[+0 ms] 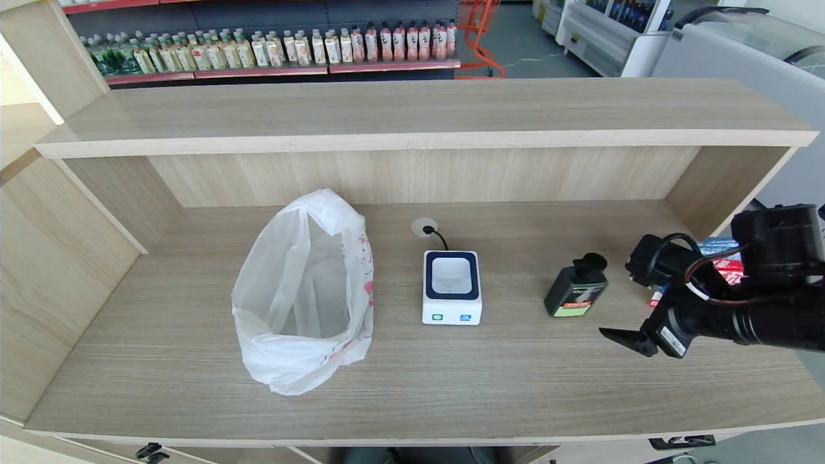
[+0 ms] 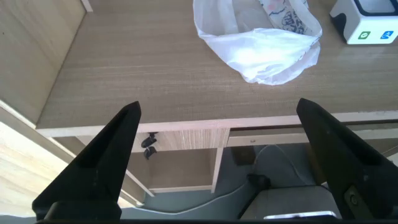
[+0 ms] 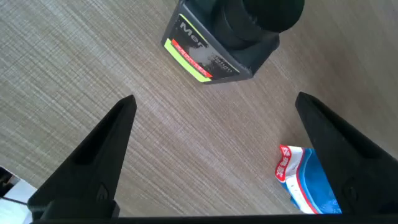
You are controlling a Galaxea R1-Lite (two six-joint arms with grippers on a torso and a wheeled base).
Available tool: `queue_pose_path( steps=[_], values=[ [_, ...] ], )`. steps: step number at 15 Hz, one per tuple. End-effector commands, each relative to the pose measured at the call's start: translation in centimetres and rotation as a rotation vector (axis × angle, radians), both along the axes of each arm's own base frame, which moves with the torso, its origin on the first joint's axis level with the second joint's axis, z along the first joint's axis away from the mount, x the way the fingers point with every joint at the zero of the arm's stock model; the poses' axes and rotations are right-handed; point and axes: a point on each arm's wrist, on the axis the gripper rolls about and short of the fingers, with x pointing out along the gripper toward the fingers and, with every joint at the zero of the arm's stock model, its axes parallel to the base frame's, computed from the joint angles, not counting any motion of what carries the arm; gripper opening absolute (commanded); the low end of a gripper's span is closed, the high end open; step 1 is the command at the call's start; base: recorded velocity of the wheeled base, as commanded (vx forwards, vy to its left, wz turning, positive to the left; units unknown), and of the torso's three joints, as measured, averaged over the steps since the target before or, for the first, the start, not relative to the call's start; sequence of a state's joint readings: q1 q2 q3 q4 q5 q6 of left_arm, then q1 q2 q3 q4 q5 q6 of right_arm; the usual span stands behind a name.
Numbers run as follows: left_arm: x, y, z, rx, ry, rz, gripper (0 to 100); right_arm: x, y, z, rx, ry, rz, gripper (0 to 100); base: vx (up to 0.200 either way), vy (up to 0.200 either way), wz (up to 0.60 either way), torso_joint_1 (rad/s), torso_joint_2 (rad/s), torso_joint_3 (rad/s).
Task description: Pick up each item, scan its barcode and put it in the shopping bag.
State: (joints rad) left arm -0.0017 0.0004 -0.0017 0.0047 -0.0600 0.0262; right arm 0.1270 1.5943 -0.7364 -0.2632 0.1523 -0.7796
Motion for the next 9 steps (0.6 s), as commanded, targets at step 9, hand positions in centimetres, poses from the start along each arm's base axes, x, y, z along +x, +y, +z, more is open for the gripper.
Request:
queue_pose_path(
  steps=[9],
  values=[
    [0.0, 0.0, 0.0, 0.0, 0.0, 0.0, 100, 5.8, 4.3, -2.4, 0.089, 0.01, 0.055, 100, 0.0, 0.0, 0.0, 0.0, 0.0, 0.0]
  ],
)
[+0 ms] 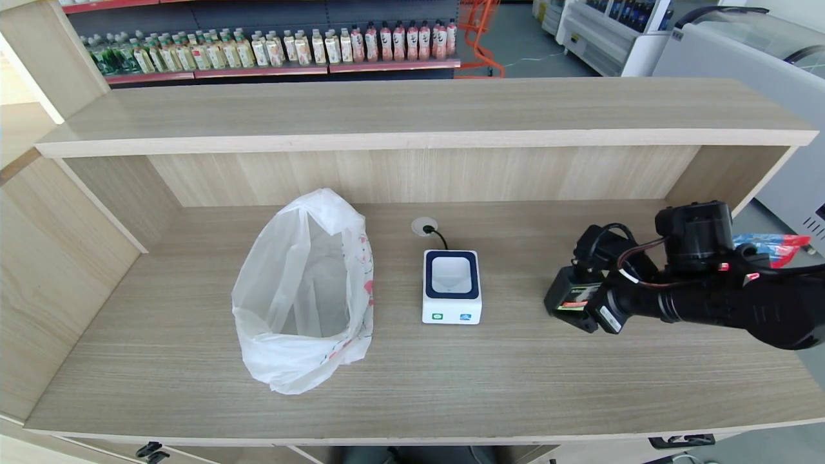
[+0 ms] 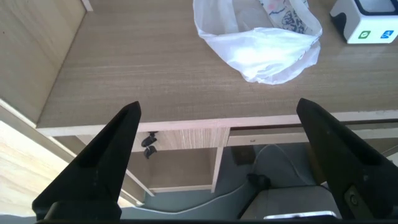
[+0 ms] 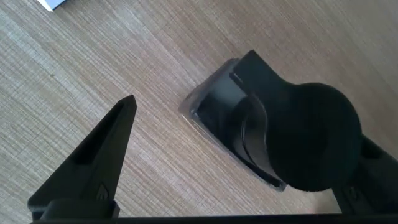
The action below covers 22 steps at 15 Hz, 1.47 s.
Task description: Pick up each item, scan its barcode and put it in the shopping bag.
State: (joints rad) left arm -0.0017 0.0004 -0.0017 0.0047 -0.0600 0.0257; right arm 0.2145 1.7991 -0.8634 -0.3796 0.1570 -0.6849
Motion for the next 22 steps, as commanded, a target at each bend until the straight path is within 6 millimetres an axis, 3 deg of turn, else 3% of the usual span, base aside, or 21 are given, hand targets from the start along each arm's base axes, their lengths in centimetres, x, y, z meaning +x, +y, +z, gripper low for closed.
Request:
queue_pose_path(
  steps=[1, 5, 6, 10, 14, 16, 18, 20, 22],
  values=[
    [0.0, 0.0, 0.0, 0.0, 0.001, 0.0, 100, 1.2, 1.3, -0.7, 0.026, 0.024, 0.011, 100, 0.0, 0.0, 0.0, 0.0, 0.0, 0.0],
    [0.0, 0.0, 0.0, 0.0, 0.0, 0.0, 100, 2.2, 2.2, -1.3, 0.071, 0.052, -0.004, 100, 0.0, 0.0, 0.0, 0.0, 0.0, 0.0],
    [0.0, 0.0, 0.0, 0.0, 0.0, 0.0, 100, 2.1, 2.2, -1.4, 0.071, 0.058, -0.002, 0, 0.0, 0.0, 0.0, 0.0, 0.0, 0.0],
    [0.0, 0.0, 0.0, 0.0, 0.0, 0.0, 100, 1.5, 3.2, -0.5, 0.173, 0.077, -0.035, 0, 0.0, 0.0, 0.0, 0.0, 0.0, 0.0],
    [0.0, 0.0, 0.0, 0.0, 0.0, 0.0, 100, -0.7, 2.2, 1.3, 0.194, 0.044, -0.05, 0, 0.0, 0.0, 0.0, 0.0, 0.0, 0.0],
    [0.0, 0.0, 0.0, 0.0, 0.0, 0.0, 100, -3.8, 0.6, 3.4, 0.191, -0.023, -0.06, 0, 0.0, 0.0, 0.0, 0.0, 0.0, 0.0],
    [0.0, 0.0, 0.0, 0.0, 0.0, 0.0, 100, -8.9, -2.4, 4.8, 0.101, -0.129, -0.07, 0, 0.0, 0.0, 0.0, 0.0, 0.0, 0.0],
    [0.0, 0.0, 0.0, 0.0, 0.0, 0.0, 100, -12.0, -5.9, 5.2, -0.156, -0.249, -0.084, 0, 0.0, 0.0, 0.0, 0.0, 0.0, 0.0],
    [0.0, 0.0, 0.0, 0.0, 0.0, 0.0, 100, -14.2, -7.8, 4.4, -0.414, -0.374, -0.021, 0, 0.0, 0.0, 0.0, 0.0, 0.0, 0.0]
  ],
)
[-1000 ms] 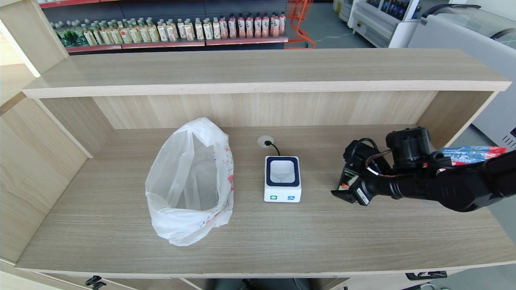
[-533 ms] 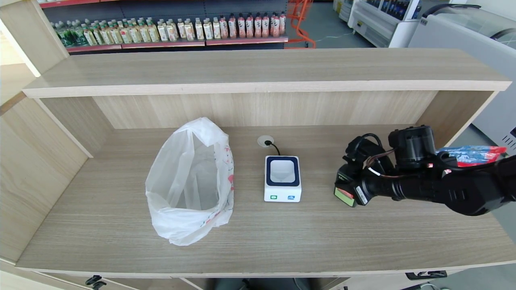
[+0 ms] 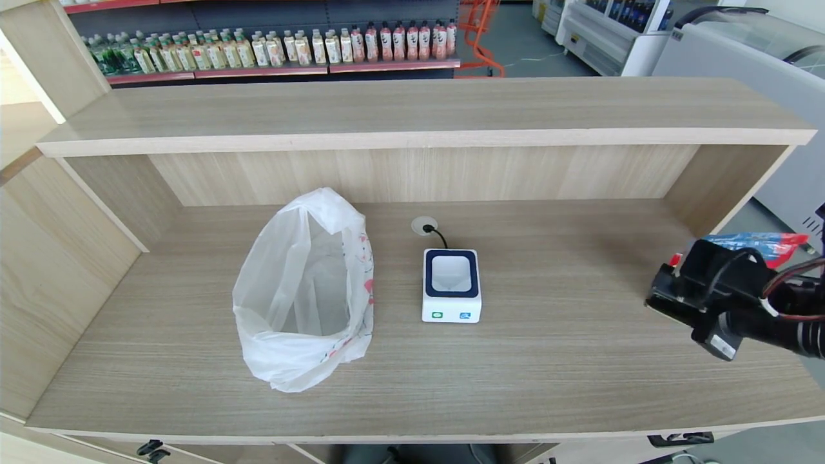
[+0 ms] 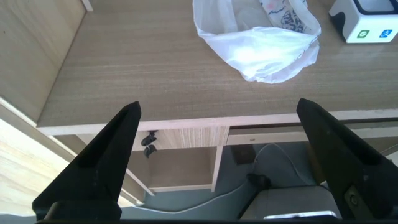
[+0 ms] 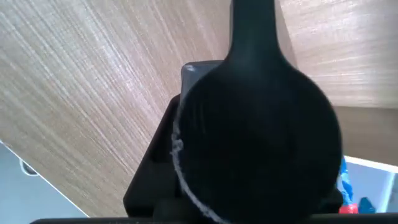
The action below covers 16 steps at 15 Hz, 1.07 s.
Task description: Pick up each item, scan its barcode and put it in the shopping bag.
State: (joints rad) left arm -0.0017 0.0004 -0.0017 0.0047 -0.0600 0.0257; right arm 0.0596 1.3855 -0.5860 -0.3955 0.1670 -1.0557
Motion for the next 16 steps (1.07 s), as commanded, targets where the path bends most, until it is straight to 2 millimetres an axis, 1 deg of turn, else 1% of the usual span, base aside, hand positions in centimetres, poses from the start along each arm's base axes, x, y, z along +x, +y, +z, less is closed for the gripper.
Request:
queue_pose_path(
  steps=[1, 3, 4, 5, 6, 7, 8, 9, 10, 11, 12, 13, 15, 16],
  values=[
    [0.0, 0.0, 0.0, 0.0, 0.0, 0.0, 100, -5.5, -2.1, -0.4, -0.179, -0.164, 0.055, 0, 0.0, 0.0, 0.0, 0.0, 0.0, 0.0],
    [0.0, 0.0, 0.0, 0.0, 0.003, 0.0, 100, -5.9, -1.9, -0.3, -0.386, -0.253, 0.243, 0, 0.0, 0.0, 0.0, 0.0, 0.0, 0.0],
    [0.0, 0.0, 0.0, 0.0, 0.0, 0.0, 100, -5.6, -1.5, 0.4, -0.545, -0.388, 0.454, 0, 0.0, 0.0, 0.0, 0.0, 0.0, 0.0],
    [0.0, 0.0, 0.0, 0.0, 0.0, 0.0, 100, -5.2, -0.6, 0.5, -0.616, -0.501, 0.645, 0, 0.0, 0.0, 0.0, 0.0, 0.0, 0.0],
    [0.0, 0.0, 0.0, 0.0, 0.0, 0.0, 100, -4.7, 0.3, 0.2, -0.641, -0.588, 0.812, 0, 0.0, 0.0, 0.0, 0.0, 0.0, 0.0],
    [0.0, 0.0, 0.0, 0.0, 0.001, 0.0, 100, -4.5, 1.2, -1.0, -0.661, -0.63, 0.938, 0, 0.0, 0.0, 0.0, 0.0, 0.0, 0.0],
    [0.0, 0.0, 0.0, 0.0, 0.0, 0.0, 100, -4.4, 1.8, -1.9, -0.738, -0.674, 1.017, 0, 0.0, 0.0, 0.0, 0.0, 0.0, 0.0],
    [0.0, 0.0, 0.0, 0.0, 0.0, 0.0, 100, -4.3, 2.0, -2.2, -0.83, -0.75, 1.063, 0, 0.0, 0.0, 0.0, 0.0, 0.0, 0.0],
    [0.0, 0.0, 0.0, 0.0, 0.001, 0.0, 100, -4.4, 2.1, -2.1, -0.838, -0.807, 1.102, 0, 0.0, 0.0, 0.0, 0.0, 0.0, 0.0],
    [0.0, 0.0, 0.0, 0.0, 0.0, 0.0, 100, -4.5, 2.5, -2.1, -0.802, -0.849, 1.152, 0, 0.0, 0.0, 0.0, 0.0, 0.0, 0.0],
    [0.0, 0.0, 0.0, 0.0, 0.0, 0.0, 100, -4.6, 2.9, -1.8, -0.819, -0.911, 1.182, 0, 0.0, 0.0, 0.0, 0.0, 0.0, 0.0],
    [0.0, 0.0, 0.0, 0.0, 0.001, 0.0, 100, -4.5, 3.3, -2.1, -0.835, -0.943, 1.214, 0, 0.0, 0.0, 0.0, 0.0, 0.0, 0.0],
    [0.0, 0.0, 0.0, 0.0, 0.0, 0.0, 100, -4.1, 4.9, -2.7, -0.807, -0.993, 1.314, 0, 0.0, 0.0, 0.0, 0.0, 0.0, 0.0],
    [0.0, 0.0, 0.0, 0.0, 0.0, 0.0, 100, -3.5, 7.7, -3.3, -0.747, -1.08, 1.448, 0, 0.0, 0.0, 0.0, 0.0, 0.0, 0.0]
  ],
)
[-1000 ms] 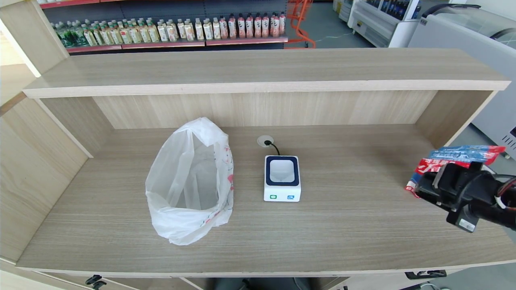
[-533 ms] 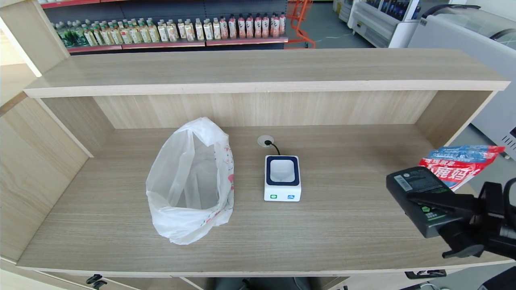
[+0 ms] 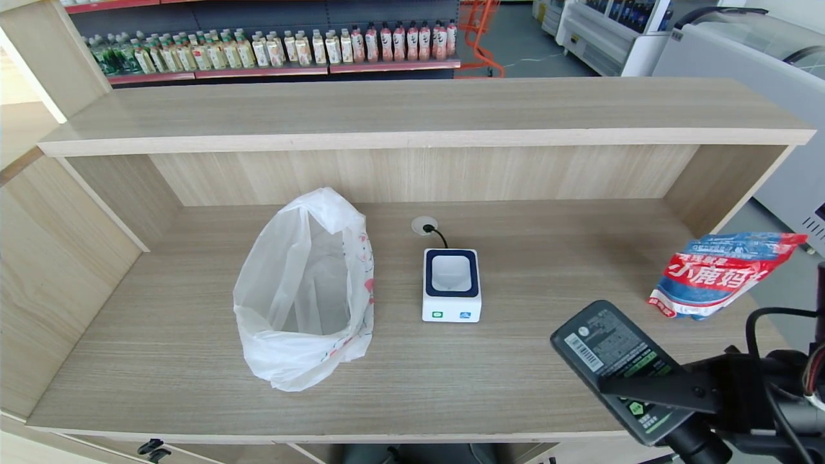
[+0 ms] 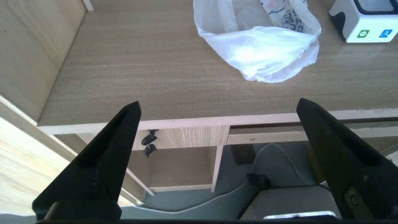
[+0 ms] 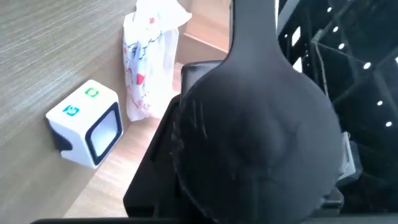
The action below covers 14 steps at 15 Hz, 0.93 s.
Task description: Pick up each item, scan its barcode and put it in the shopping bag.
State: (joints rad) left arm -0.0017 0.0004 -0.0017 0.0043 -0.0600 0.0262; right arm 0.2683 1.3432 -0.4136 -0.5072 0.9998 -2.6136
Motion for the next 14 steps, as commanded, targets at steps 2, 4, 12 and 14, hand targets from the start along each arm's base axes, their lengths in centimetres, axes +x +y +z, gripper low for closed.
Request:
queue_pose_path(
  steps=[2, 4, 12, 14],
  values=[
    [0.0, 0.0, 0.0, 0.0, 0.0, 0.0, 100, 1.7, 6.2, -0.9, 0.004, -0.018, 0.292, 0, 0.0, 0.0, 0.0, 0.0, 0.0, 0.0],
    [0.0, 0.0, 0.0, 0.0, 0.0, 0.0, 100, 2.8, 7.8, -0.5, 0.023, -0.061, 0.324, 0, 0.0, 0.0, 0.0, 0.0, 0.0, 0.0],
    [0.0, 0.0, 0.0, 0.0, 0.0, 0.0, 100, 3.4, 8.7, -1.9, 0.022, -0.015, 0.378, 0, 0.0, 0.0, 0.0, 0.0, 0.0, 0.0],
    [0.0, 0.0, 0.0, 0.0, 0.0, 0.0, 100, 3.9, 9.0, -2.1, 0.021, -0.009, 0.38, 0, 0.0, 0.0, 0.0, 0.0, 0.0, 0.0]
  ],
)
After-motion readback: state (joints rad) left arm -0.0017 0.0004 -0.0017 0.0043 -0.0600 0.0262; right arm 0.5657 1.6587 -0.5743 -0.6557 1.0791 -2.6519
